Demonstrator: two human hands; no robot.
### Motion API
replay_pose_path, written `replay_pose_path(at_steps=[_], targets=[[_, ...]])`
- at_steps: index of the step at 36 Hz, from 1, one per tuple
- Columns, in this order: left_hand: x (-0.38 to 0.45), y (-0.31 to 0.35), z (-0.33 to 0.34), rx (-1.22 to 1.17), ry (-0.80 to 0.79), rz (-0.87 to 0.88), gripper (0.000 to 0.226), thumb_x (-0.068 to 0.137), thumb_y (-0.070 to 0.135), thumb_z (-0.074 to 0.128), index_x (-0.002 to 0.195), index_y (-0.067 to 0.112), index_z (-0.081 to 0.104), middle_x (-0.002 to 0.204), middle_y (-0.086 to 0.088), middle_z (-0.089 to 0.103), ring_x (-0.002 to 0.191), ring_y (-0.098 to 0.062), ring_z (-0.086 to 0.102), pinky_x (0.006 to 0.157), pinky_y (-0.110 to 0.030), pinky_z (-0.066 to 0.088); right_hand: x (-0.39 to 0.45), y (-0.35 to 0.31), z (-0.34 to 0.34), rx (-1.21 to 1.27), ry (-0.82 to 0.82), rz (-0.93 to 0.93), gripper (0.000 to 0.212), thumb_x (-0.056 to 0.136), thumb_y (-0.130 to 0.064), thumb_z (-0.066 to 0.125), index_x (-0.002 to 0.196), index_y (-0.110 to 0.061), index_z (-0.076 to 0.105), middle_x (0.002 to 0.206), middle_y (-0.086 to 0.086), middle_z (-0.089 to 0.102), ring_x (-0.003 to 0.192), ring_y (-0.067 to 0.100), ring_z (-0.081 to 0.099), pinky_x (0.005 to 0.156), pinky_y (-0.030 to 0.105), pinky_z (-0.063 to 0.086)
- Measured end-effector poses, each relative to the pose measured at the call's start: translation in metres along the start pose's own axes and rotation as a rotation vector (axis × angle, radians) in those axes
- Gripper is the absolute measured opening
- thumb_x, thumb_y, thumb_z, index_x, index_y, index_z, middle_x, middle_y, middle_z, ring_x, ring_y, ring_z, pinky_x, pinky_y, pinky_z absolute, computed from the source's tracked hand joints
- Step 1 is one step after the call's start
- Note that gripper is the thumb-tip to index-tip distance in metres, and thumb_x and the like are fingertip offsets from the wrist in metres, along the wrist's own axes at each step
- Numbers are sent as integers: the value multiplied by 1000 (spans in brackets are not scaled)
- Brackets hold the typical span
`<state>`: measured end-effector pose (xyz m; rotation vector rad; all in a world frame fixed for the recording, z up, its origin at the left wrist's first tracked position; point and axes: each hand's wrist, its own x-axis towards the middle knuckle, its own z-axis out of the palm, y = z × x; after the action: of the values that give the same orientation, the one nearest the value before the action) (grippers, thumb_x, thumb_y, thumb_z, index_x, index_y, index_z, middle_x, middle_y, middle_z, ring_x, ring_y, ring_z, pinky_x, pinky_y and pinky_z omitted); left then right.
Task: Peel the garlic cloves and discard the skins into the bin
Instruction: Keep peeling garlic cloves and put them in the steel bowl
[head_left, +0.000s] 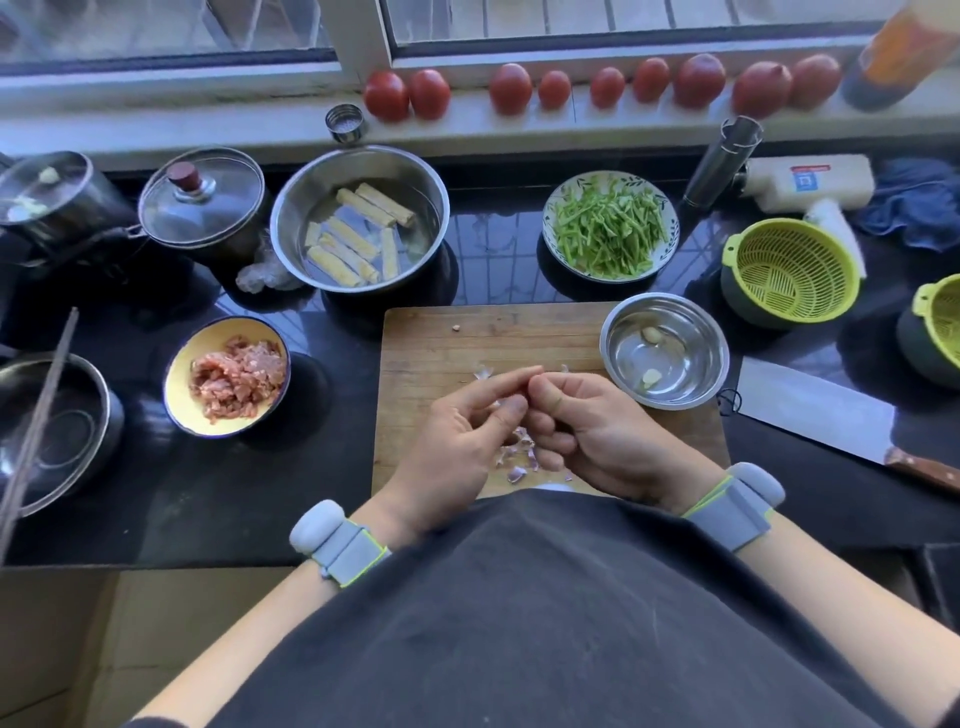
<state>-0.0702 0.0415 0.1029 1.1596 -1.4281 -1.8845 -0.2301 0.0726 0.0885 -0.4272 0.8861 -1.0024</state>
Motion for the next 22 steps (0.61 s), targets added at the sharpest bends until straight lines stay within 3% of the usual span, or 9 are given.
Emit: replay_pose_path(at_steps=[2, 5, 8, 14, 19, 22], targets=[[0, 0, 1, -16, 29, 2, 29, 103, 8, 51, 122, 22, 68, 87, -1, 72, 74, -14, 69, 69, -36, 58, 3, 5, 3, -155, 77, -51, 27, 106, -14, 44, 86, -1, 55, 65, 5, 45, 46, 11, 33, 44, 26, 42], [1, -3, 5, -94, 25, -56, 31, 104, 10, 48, 126, 22, 66, 80, -10, 61, 69, -25, 66, 79, -60, 52, 6, 9, 8, -275, 212, -101, 31, 106, -11, 47, 78, -1, 56, 60, 5, 49, 41, 16, 40, 41, 29, 40], [4, -13, 12, -225, 12, -128, 33, 105, 12, 45, 126, 29, 64, 71, -4, 56, 62, -20, 63, 78, -47, 52, 8, 11, 11, -298, 318, -128, 35, 105, -8, 49, 71, -3, 58, 54, 5, 48, 38, 16, 38, 35, 25, 37], [11, -19, 16, -341, 34, -139, 30, 105, 8, 42, 119, 22, 64, 58, 4, 56, 52, -11, 57, 52, -25, 54, 14, 14, 18, -415, 462, -150, 41, 104, -11, 51, 63, -5, 56, 49, 5, 46, 36, 17, 38, 35, 25, 34], [16, -31, 18, -379, 108, -224, 31, 107, 12, 40, 121, 22, 65, 59, 3, 54, 51, -13, 54, 57, -29, 42, 33, 27, 11, -521, 560, -104, 36, 95, -19, 59, 63, -2, 63, 47, 2, 49, 39, 18, 42, 45, 31, 36], [16, -39, 13, -350, 114, -320, 34, 108, 14, 39, 136, 16, 58, 62, 0, 55, 54, -19, 54, 64, -36, 40, 37, 35, 7, -478, 513, -8, 33, 97, -18, 60, 68, -2, 63, 50, 5, 47, 37, 18, 39, 44, 33, 34]])
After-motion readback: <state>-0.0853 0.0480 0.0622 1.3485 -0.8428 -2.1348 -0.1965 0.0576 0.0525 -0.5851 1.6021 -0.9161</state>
